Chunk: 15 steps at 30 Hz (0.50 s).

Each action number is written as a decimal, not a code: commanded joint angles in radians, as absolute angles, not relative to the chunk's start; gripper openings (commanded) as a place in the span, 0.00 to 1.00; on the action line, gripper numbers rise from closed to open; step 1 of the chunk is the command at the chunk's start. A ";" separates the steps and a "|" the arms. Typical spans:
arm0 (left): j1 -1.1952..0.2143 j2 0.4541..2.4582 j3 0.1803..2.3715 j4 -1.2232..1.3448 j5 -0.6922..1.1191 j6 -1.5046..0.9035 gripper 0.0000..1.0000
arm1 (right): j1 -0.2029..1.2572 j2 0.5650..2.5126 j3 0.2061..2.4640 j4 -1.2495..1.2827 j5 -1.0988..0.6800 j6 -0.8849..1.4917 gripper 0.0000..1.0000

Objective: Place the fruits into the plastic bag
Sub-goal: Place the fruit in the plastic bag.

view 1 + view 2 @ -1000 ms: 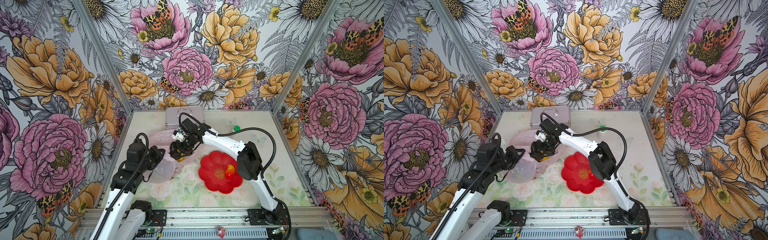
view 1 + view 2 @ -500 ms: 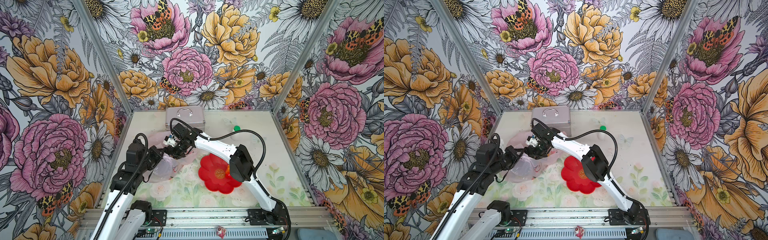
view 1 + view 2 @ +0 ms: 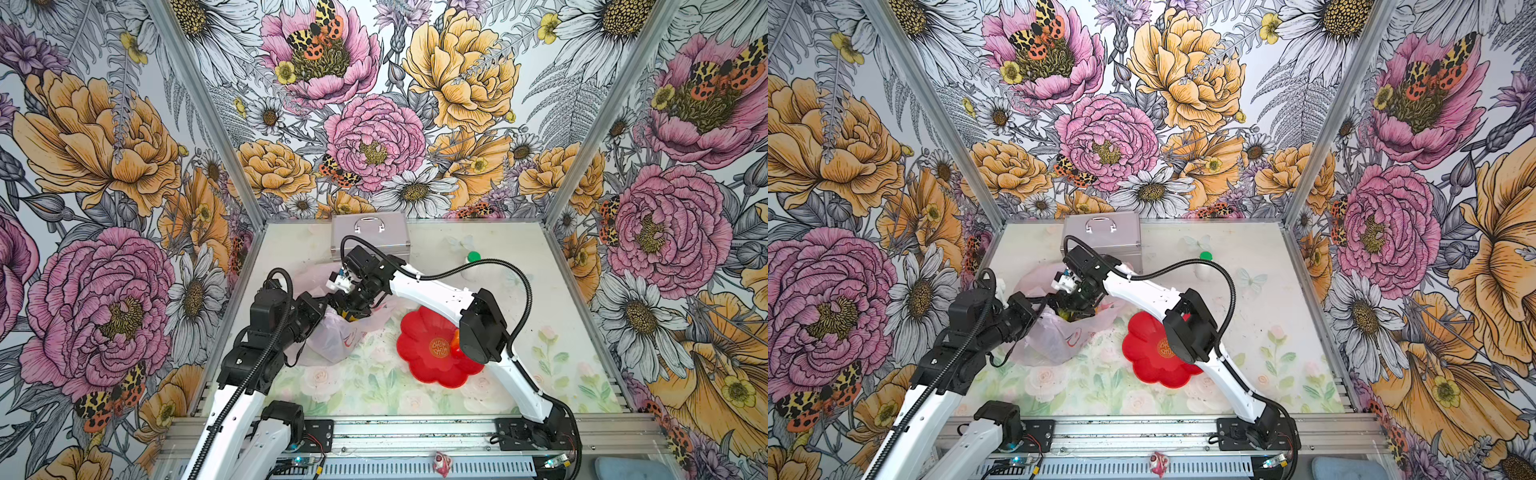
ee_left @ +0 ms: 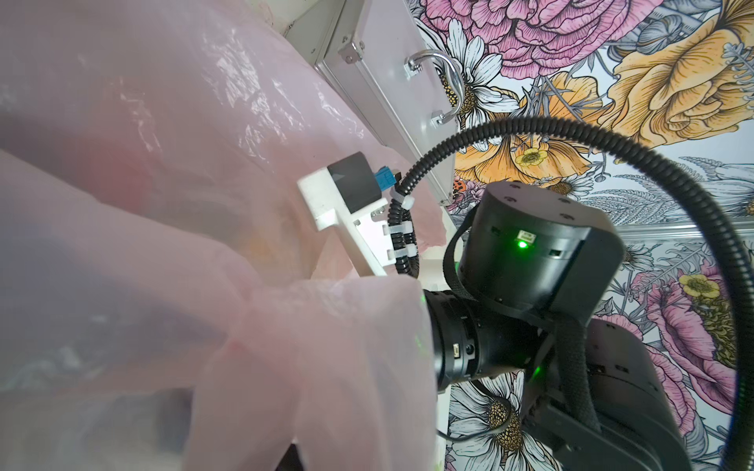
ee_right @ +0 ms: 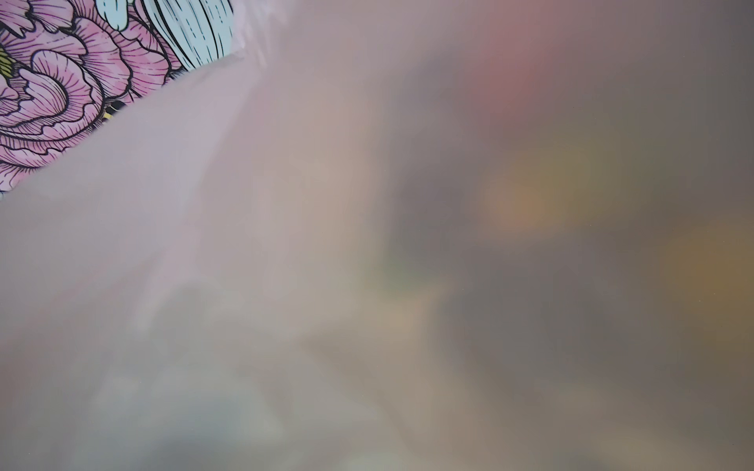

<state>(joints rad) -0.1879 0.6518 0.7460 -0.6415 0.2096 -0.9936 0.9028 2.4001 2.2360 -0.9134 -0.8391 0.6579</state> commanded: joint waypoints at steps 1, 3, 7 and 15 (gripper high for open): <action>-0.196 0.654 0.742 -0.630 0.192 -0.991 0.00 | 0.901 2.366 2.240 -0.896 -0.834 0.641 1.00; -0.196 0.653 0.741 -0.631 0.192 -0.990 0.00 | 0.893 2.349 2.232 -0.897 -0.816 0.633 0.99; -0.195 0.651 0.739 -0.630 0.194 -0.988 0.00 | 0.859 2.269 2.197 -0.897 -0.725 0.607 1.00; -0.194 0.660 0.734 -0.629 0.200 -0.983 0.00 | 0.747 1.999 1.998 -0.898 -0.465 0.571 0.99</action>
<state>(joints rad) -0.1879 0.6563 0.7456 -0.6418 0.2096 -0.9932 0.7891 2.1345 2.0544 -0.9089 -0.6125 0.5999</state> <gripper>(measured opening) 0.050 0.995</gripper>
